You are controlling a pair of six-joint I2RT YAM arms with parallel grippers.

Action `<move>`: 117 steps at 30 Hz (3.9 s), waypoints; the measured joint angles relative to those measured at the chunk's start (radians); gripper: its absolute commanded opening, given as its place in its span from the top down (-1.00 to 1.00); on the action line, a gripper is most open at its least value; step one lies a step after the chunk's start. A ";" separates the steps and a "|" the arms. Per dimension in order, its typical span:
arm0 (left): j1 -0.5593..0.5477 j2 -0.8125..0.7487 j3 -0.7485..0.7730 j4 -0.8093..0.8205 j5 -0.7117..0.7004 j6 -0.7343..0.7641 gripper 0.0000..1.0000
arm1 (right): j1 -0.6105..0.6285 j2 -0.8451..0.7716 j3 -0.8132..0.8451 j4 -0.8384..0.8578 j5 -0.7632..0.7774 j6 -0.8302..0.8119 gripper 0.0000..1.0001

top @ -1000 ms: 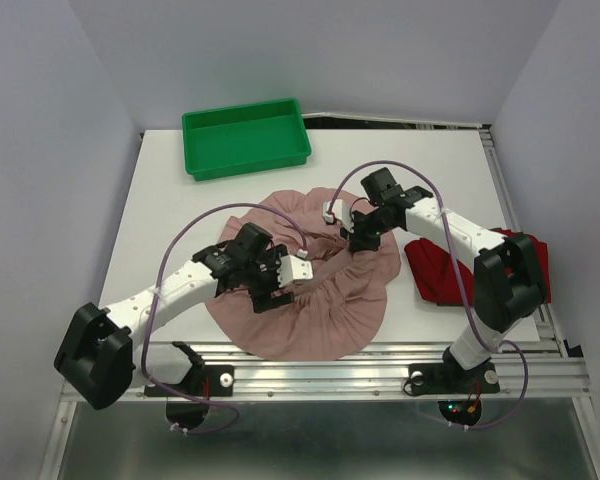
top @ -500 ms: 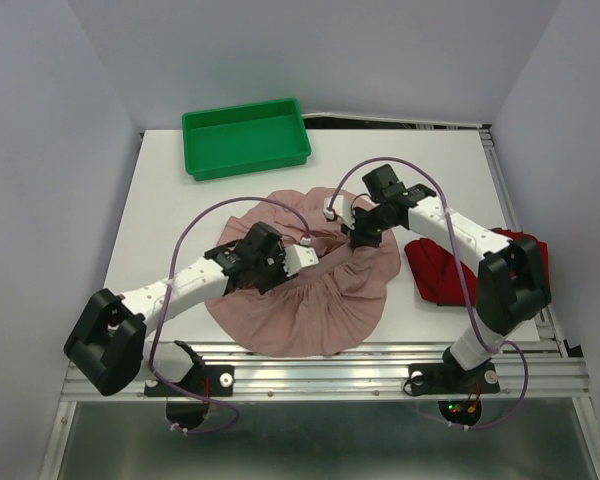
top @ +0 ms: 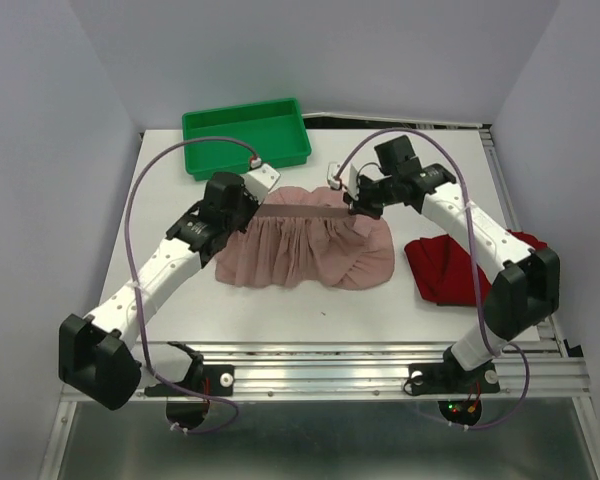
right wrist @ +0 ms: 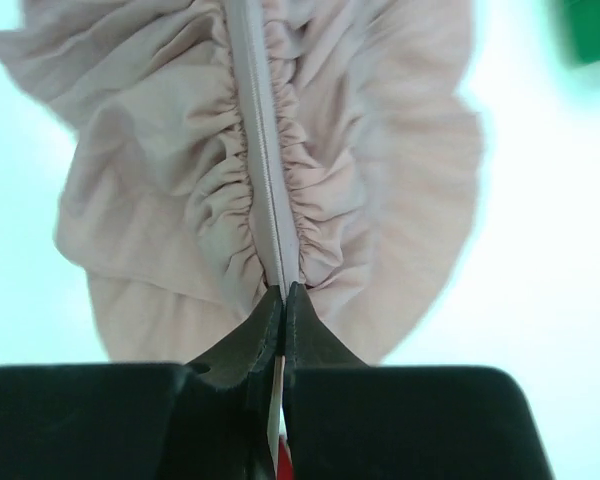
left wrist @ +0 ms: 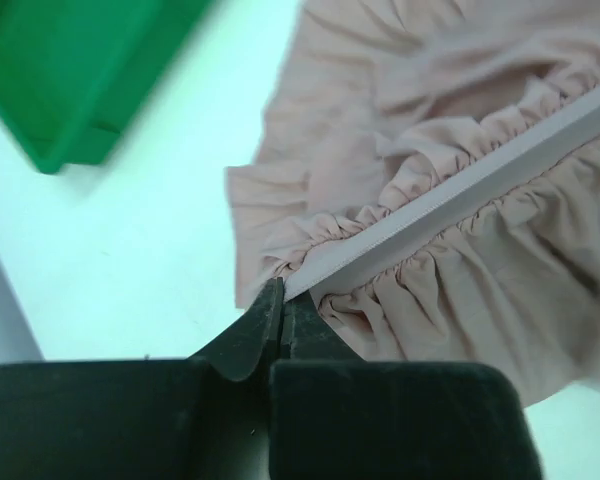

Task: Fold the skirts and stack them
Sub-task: Flatten the skirt out

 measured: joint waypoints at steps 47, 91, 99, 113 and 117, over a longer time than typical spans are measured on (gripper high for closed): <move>0.000 -0.729 0.214 -0.483 0.698 0.158 1.00 | -0.030 -0.548 0.250 -0.494 -0.261 0.192 0.99; 0.104 0.645 0.384 0.061 0.196 -0.135 0.13 | -0.202 0.484 0.120 0.060 -0.064 0.536 0.99; 0.183 0.649 0.523 -0.032 0.219 -0.127 -0.12 | -0.222 0.467 0.084 0.039 -0.055 0.584 0.99; 0.174 0.277 0.124 -0.213 0.409 -0.145 0.09 | -0.227 0.372 -0.167 -0.094 -0.262 0.678 0.99; 0.174 0.366 0.097 -0.235 0.457 -0.143 0.32 | -0.227 0.348 -0.234 -0.088 -0.300 0.711 0.99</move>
